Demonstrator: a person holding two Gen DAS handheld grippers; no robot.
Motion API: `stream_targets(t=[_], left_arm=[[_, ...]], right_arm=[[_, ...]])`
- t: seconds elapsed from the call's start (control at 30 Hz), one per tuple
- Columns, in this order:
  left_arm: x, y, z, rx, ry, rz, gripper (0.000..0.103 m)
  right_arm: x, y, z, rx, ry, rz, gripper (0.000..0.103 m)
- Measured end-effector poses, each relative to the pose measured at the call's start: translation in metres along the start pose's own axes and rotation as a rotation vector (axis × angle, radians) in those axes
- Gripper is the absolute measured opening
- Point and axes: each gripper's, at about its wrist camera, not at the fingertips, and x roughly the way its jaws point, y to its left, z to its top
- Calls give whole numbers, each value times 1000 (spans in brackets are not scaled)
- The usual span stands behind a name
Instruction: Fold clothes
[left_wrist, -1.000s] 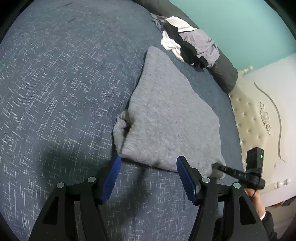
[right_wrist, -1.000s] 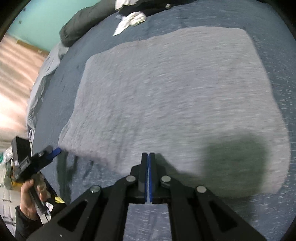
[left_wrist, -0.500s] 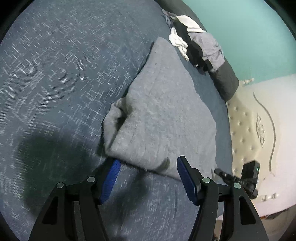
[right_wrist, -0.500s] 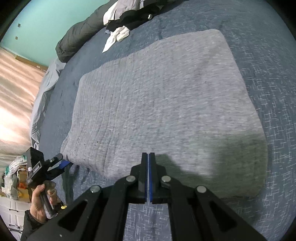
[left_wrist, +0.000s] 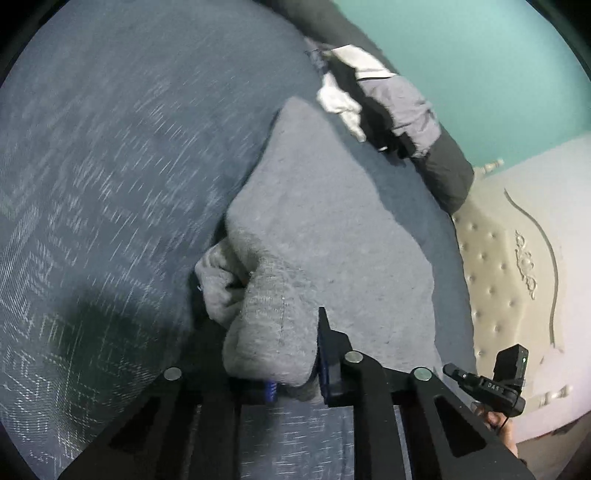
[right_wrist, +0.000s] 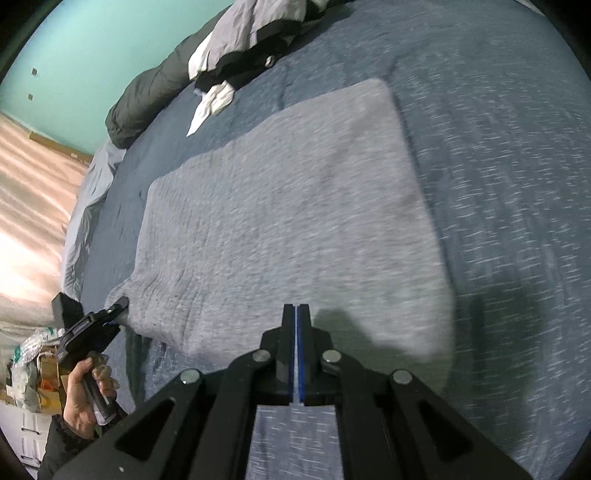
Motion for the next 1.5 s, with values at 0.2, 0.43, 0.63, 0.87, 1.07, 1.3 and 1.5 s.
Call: stream_targets(t=[0.2,0.43,0.63,0.87,1.07,1.3,1.5], left_arm=[[-3,-60,5,138,-42,-19,15],[16,-151,-2,307,-35,-68,15],[68,-240,-38,477,61,-127,15],[159,-277,-112,650,300,-56,15],[169,-285,-144,739,349,-26,16],[111,-278,-110,697,266,-83,38],[96,-238,-78,609,217,-19,42]], right_arm=[[-22,-24,7,50,-40,5,0],[-44,-45,5,75,-74,16,0],[-58,-69,0,112,-85,15,0],[-70,-88,-3,149,-98,25,0],[-58,-80,-2,147,-64,87,1],[-33,-62,9,190,-24,167,33],[-3,-50,19,189,61,172,42]])
